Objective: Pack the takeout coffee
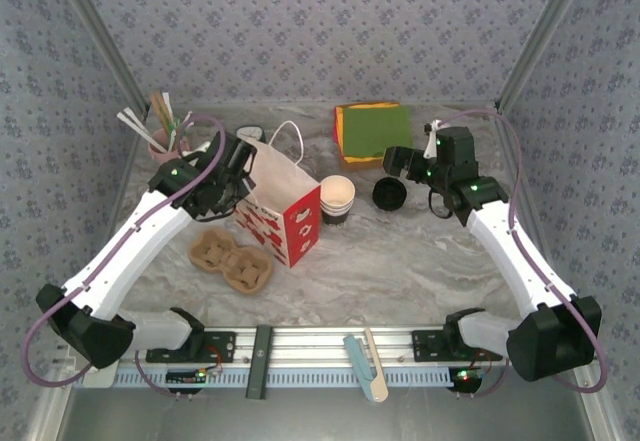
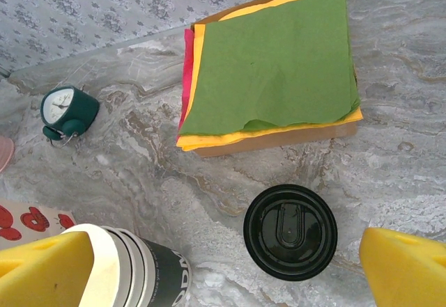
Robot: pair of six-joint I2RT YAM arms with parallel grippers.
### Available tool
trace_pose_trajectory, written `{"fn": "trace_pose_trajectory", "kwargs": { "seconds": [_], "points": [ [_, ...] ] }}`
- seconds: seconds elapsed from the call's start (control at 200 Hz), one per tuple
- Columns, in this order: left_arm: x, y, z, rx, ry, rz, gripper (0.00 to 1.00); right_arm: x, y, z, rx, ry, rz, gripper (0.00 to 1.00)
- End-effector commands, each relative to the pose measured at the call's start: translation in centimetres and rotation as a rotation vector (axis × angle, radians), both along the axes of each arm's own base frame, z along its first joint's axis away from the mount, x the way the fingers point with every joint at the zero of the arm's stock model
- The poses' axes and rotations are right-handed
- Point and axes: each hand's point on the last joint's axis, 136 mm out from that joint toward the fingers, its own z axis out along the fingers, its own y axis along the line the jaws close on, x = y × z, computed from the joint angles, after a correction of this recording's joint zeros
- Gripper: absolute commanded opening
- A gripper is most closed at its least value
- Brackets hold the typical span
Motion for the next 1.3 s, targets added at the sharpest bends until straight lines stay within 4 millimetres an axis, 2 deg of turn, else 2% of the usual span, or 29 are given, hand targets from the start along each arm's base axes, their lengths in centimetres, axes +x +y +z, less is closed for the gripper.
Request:
{"fn": "trace_pose_trajectory", "kwargs": {
  "seconds": [0.0, 0.155, 0.26, 0.325, 0.49, 0.76, 1.059, 1.109, 1.124, 1.154, 1.164, 1.179, 1.294],
  "points": [
    [0.8, 0.0, 0.4, 0.014, -0.005, -0.035, 0.22, -0.3, -0.2, 0.7, -0.022, -0.019, -0.004, 1.0],
    [2.2, 0.4, 0.9, 0.024, -0.027, -0.062, 0.07, -0.3, -0.3, 0.9, -0.03, -0.022, -0.011, 1.0],
    [3.5, 0.6, 1.7, 0.034, -0.062, -0.094, 0.06, -0.2, -0.2, 1.1, -0.032, -0.03, -0.011, 1.0],
    [4.3, 0.6, 2.4, 0.051, -0.085, -0.119, 0.02, -0.2, -0.1, 1.1, -0.034, -0.032, -0.008, 1.0],
    [6.8, 1.1, 3.4, 0.114, -0.114, -0.162, 0.02, 0.1, 0.4, 0.9, -0.039, -0.018, 0.001, 1.0],
    [12.3, 1.5, 3.4, 0.052, -0.146, -0.264, 0.0, 0.5, 1.2, 1.1, -0.06, -0.01, 0.009, 1.0],
    [17.3, 3.7, 2.9, 0.08, -0.08, -0.289, 0.01, 1.0, 1.9, 1.0, -0.078, 0.009, 0.023, 1.0],
    [17.8, 3.9, 2.2, 0.06, -0.067, -0.288, 0.01, 1.0, 1.9, 0.7, -0.08, 0.02, 0.022, 1.0],
    [18.1, 3.8, 3.0, 0.053, -0.087, -0.29, 0.01, 1.0, 2.0, 0.5, -0.082, 0.023, 0.023, 1.0],
    [18.4, 3.7, 3.2, 0.044, -0.09, -0.294, 0.0, 1.0, 2.0, 0.3, -0.084, 0.029, 0.025, 1.0],
    [18.5, 3.7, 3.2, 0.042, -0.091, -0.296, 0.0, 1.3, 2.2, 1.3, -0.077, 0.009, 0.026, 1.0],
    [18.6, 3.6, 3.2, 0.043, -0.092, -0.297, 0.0, 1.3, 2.2, 1.7, -0.074, 0.001, 0.027, 1.0],
    [18.9, 3.6, 3.2, 0.047, -0.09, -0.303, 0.0, 1.5, 2.2, 1.6, -0.082, 0.005, 0.022, 1.0]
  ]
}}
